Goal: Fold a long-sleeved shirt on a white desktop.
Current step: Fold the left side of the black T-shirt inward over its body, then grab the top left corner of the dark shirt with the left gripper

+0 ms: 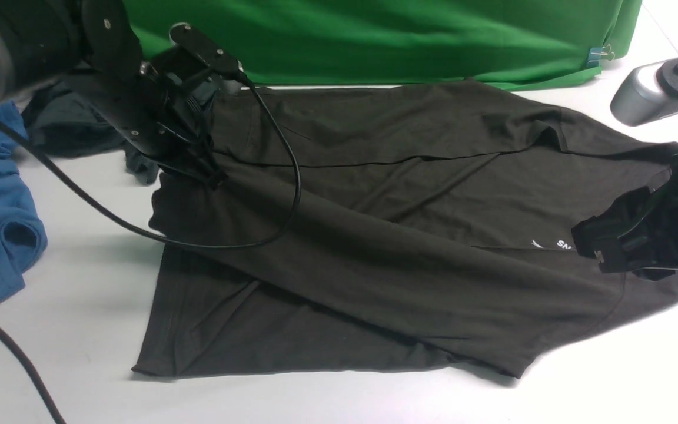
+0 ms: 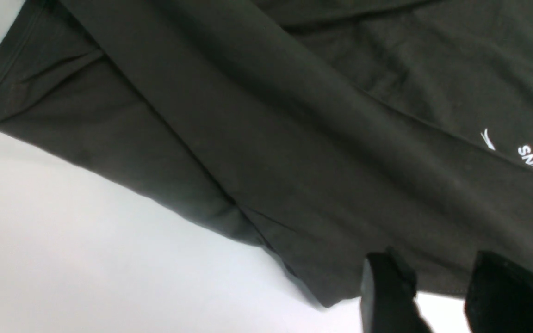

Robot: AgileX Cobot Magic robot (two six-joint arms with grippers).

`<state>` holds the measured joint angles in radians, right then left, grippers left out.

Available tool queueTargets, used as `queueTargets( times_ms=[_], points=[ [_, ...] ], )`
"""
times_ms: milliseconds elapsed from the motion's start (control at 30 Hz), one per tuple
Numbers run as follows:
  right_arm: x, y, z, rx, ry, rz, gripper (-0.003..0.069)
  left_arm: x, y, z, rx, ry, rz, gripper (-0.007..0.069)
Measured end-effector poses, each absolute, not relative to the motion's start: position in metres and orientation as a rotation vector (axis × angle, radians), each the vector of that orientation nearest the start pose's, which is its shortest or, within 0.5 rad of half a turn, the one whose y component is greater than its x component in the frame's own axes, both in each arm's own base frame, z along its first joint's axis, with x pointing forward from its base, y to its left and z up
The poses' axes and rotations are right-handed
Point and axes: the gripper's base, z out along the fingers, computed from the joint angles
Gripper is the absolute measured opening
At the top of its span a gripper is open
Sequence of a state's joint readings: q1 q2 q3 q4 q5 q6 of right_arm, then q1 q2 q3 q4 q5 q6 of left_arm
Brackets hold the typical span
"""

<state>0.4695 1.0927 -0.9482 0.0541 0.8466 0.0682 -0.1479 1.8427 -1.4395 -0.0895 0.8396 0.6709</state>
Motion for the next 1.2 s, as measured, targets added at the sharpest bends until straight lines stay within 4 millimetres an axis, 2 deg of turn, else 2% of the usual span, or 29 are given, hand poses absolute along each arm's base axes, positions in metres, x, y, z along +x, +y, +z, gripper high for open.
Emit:
queueTargets(
  times_ms=[233,333,433,467,533,633,700,767,800,833,900,1000,1067,1200],
  points=[
    [0.188,0.099,0.328,-0.469,2.445,0.295,0.0241,0.406,-0.064,0.223,0.928,2.513,0.073,0.0046],
    [0.188,0.1,0.328,-0.469,2.442,0.296,0.0241,0.41,-0.064,0.213,0.862,2.541,0.064,0.0107],
    [0.188,0.1,0.328,-0.468,2.439,0.297,0.0241,0.412,-0.064,0.211,0.783,2.559,0.056,0.023],
    [0.189,0.1,0.329,-0.467,2.437,0.297,0.0241,0.412,-0.064,0.212,0.769,2.561,0.056,0.024],
    [0.189,0.1,0.329,-0.466,2.432,0.299,0.0242,0.411,-0.063,0.216,0.664,2.576,0.044,0.0358],
    [0.189,0.1,0.329,-0.466,2.432,0.299,0.0242,0.413,-0.061,0.223,0.393,2.626,-0.028,0.048],
    [0.191,0.101,0.331,-0.464,2.428,0.304,0.0242,0.418,-0.057,0.232,0.164,2.634,-0.119,0.0527],
    [0.193,0.103,0.334,-0.461,2.42,0.31,0.0242,0.425,-0.053,0.238,0.037,2.617,-0.192,0.0543],
    [0.195,0.104,0.34,-0.457,2.403,0.325,0.0242,0.433,-0.047,0.238,-0.094,2.604,-0.297,0.0552],
    [0.196,0.105,0.34,-0.458,2.402,0.326,0.0242,0.434,-0.047,0.239,-0.094,2.6,-0.297,0.0552],
    [0.198,0.106,0.348,-0.458,2.372,0.337,0.0242,0.445,-0.041,0.232,-0.232,2.597,-0.432,0.0554],
    [0.2,0.107,0.354,-0.458,2.34,0.343,0.0242,0.457,-0.033,0.214,-0.324,2.609,-0.496,0.0553],
    [0.2,0.107,0.356,-0.458,2.334,0.348,0.0242,0.465,-0.025,0.198,-0.385,2.617,-0.51,0.0553],
    [0.199,0.108,0.356,-0.452,2.337,0.364,0.0242,0.476,-0.014,0.183,-0.461,2.561,-0.508,0.0553]
  ],
)
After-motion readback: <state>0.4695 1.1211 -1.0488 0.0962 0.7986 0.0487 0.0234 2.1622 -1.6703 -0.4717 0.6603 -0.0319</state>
